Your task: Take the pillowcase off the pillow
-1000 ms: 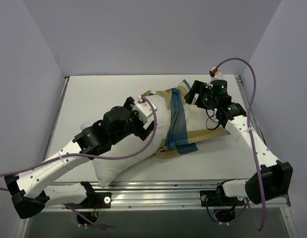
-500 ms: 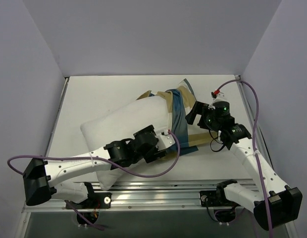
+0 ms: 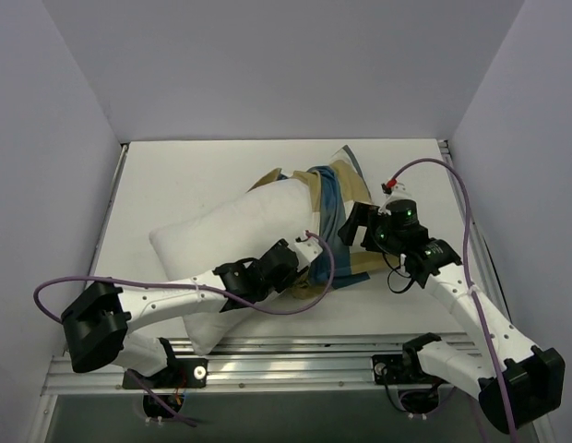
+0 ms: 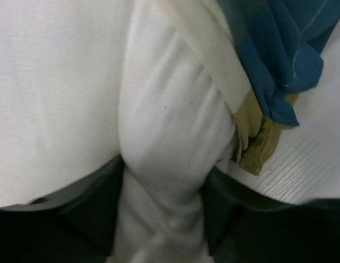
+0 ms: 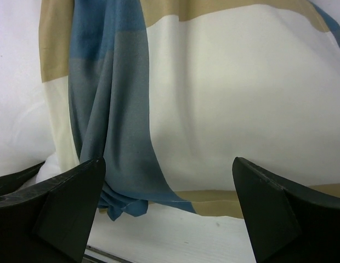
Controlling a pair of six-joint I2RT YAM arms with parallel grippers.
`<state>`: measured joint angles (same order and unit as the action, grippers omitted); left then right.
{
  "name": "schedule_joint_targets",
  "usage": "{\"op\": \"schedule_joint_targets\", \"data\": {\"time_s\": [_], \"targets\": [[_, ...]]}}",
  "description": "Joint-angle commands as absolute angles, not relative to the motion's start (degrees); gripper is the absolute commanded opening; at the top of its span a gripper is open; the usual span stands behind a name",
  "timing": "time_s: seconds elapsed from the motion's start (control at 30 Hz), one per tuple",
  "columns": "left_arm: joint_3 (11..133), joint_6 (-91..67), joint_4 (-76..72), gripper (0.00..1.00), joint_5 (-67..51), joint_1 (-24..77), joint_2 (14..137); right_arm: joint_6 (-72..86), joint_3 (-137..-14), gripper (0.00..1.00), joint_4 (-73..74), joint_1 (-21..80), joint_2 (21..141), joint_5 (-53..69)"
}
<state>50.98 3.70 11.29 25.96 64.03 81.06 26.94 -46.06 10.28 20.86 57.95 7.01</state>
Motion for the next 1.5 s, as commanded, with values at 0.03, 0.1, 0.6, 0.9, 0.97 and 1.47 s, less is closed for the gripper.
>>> {"op": "schedule_joint_targets", "data": {"time_s": [0.03,0.1,0.6,0.9,0.97,1.47], "targets": [[52.38,-3.51,9.76,0.42,25.22,60.91,83.58,27.16,-45.35,0.94,9.49,23.37,56.34,3.78],[52.99,-4.56,9.41,0.24,24.09,59.51,83.67,27.59,-44.83,0.92,9.58,25.04,56.07,2.64],[62.31,-7.38,13.71,0.02,17.14,55.81,76.3,32.87,-40.87,0.84,-1.04,39.63,63.1,-4.39],[62.93,-7.73,15.47,0.02,15.91,55.81,74.09,34.02,-44.29,0.79,-8.08,41.22,71.54,-5.1],[62.84,-7.82,16.17,0.02,16.17,55.9,73.83,33.58,-46.22,0.73,-8.09,41.48,72.94,-5.01],[61.44,-9.93,29.07,0.02,24.17,51.95,63.82,29.44,-51.68,0.0,8.52,26.86,68.47,-15.39]]}}
